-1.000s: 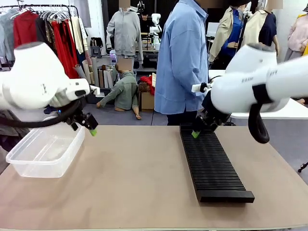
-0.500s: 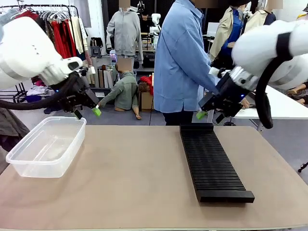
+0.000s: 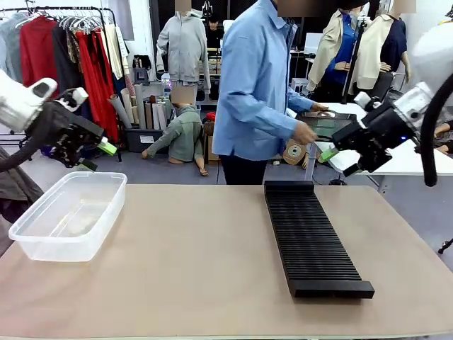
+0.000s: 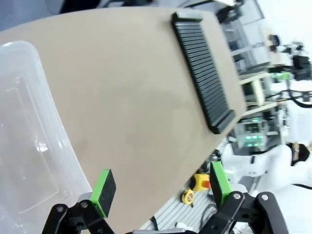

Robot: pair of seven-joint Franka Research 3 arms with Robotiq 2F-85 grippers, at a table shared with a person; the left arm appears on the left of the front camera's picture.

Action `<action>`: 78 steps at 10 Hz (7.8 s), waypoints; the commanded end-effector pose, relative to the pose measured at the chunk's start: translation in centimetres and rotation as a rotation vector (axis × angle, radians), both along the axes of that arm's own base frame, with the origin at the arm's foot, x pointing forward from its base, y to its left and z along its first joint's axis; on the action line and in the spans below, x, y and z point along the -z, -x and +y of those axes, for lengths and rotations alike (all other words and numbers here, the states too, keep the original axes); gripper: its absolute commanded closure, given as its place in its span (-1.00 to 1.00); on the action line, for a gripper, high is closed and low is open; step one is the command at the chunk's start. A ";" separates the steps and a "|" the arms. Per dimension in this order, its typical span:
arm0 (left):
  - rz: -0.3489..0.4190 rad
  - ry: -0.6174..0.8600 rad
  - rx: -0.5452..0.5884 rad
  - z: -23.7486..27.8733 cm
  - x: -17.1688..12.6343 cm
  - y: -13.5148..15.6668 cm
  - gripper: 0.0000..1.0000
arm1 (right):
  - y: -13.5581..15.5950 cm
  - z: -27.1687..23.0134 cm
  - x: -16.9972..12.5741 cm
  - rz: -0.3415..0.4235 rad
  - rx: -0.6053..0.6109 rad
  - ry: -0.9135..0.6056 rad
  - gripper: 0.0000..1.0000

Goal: Sort PCBs into racks and boxes based on the side picked up.
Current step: Pick up the Blank PCB handed by the Human.

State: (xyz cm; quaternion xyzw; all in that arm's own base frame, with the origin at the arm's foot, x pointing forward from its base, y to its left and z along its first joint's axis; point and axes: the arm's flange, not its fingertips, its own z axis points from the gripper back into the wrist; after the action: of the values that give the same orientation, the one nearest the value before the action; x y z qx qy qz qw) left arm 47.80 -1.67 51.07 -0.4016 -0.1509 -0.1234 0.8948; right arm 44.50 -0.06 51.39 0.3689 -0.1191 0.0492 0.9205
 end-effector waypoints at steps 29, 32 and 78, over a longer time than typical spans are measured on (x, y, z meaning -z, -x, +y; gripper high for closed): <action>-0.046 0.217 0.045 11.6 2.8 1.8 -1.00 | 3.5 -11.6 4.5 -0.097 0.059 -0.504 -1.00; -0.046 0.217 0.045 11.6 2.8 1.8 -1.00 | 3.5 -11.6 4.5 -0.097 0.059 -0.504 -1.00; -0.020 0.295 0.023 13.4 3.8 1.9 -1.00 | -19.6 18.3 17.0 -0.022 -0.314 -0.749 -1.00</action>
State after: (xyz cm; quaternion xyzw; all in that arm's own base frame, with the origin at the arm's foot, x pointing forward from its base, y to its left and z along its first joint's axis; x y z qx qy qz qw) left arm 46.01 11.80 47.21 -0.5319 -0.1712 -0.1134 0.8215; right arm 62.78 17.47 33.93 0.6928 -0.0871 0.1581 0.6982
